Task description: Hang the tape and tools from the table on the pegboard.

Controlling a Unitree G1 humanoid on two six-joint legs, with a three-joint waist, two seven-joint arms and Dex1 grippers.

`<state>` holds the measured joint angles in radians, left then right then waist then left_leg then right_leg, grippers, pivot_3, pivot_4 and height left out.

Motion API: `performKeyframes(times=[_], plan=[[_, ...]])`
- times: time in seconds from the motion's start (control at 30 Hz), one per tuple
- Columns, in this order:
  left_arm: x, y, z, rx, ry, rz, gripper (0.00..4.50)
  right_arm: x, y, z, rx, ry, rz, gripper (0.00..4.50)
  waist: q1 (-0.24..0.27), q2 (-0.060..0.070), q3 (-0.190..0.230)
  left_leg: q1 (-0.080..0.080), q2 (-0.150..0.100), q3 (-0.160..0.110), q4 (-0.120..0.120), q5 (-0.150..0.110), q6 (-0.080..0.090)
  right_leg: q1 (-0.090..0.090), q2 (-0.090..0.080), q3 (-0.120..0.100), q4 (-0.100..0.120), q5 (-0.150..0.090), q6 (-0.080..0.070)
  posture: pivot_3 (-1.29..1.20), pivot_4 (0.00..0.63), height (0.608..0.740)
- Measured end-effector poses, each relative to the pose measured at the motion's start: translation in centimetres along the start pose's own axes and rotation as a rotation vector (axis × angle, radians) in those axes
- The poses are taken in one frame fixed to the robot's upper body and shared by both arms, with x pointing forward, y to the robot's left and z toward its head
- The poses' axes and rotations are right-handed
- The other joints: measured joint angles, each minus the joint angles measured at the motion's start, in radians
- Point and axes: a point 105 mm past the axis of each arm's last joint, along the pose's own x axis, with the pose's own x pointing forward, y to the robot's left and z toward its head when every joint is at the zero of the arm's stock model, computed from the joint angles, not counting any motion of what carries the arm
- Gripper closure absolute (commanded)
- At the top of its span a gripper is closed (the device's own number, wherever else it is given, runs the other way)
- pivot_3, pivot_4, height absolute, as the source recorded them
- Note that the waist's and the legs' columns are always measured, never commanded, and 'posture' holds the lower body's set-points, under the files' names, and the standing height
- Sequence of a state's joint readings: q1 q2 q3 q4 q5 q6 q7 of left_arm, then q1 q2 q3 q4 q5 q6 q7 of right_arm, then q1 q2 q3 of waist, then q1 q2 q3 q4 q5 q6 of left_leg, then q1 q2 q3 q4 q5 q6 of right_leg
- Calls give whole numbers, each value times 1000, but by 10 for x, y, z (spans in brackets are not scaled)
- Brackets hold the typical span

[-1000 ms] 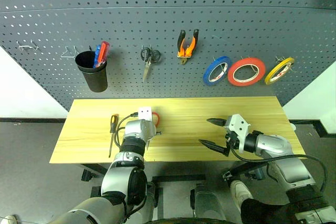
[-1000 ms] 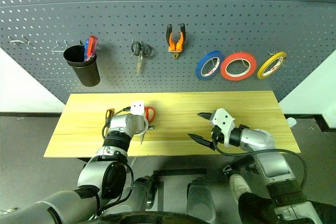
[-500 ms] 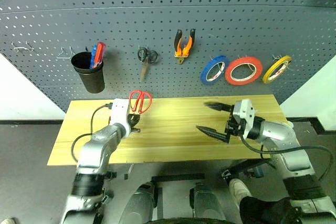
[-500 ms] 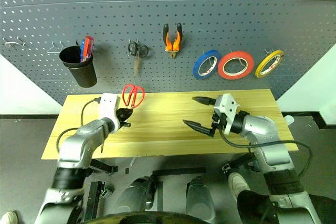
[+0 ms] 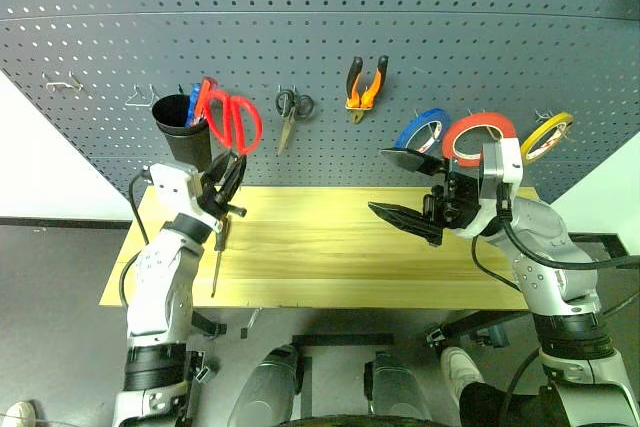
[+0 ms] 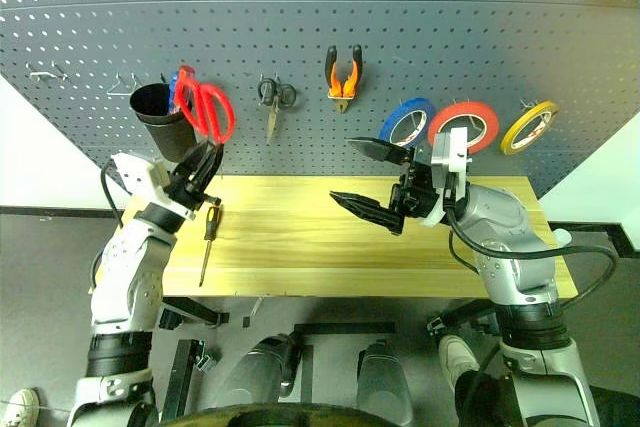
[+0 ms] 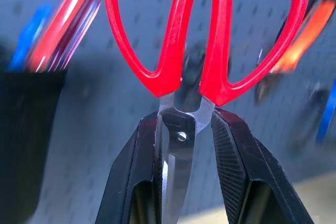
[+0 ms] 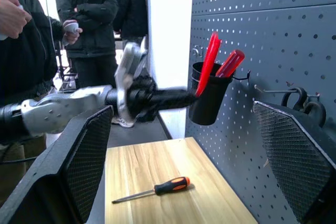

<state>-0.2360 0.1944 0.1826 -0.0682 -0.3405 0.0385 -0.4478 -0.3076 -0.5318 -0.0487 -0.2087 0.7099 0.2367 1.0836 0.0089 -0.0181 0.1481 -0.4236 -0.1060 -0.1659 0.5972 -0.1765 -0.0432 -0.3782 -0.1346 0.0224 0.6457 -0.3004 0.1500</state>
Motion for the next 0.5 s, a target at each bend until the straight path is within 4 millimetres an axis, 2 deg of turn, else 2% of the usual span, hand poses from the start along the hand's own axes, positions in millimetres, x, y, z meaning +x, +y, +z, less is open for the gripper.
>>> performKeyframes(times=[0.23,0.37,0.5], plan=[[31,-6,-18,111,83,-6,3503,0,0,-1,4,2,-9,0,-6,0,-1,0,-1,0,1,0,0,1,0,0,1,1,1,-67,66,728],[38,1,-31,186,153,30,3503,-2,0,-3,6,11,-25,0,-22,0,-2,0,-1,0,1,0,0,1,0,0,2,1,1,-74,65,728],[39,-1,-49,183,234,25,2217,-4,0,-7,6,26,-40,0,-31,0,-3,0,-1,0,1,0,0,0,0,0,2,1,2,-80,67,728]])
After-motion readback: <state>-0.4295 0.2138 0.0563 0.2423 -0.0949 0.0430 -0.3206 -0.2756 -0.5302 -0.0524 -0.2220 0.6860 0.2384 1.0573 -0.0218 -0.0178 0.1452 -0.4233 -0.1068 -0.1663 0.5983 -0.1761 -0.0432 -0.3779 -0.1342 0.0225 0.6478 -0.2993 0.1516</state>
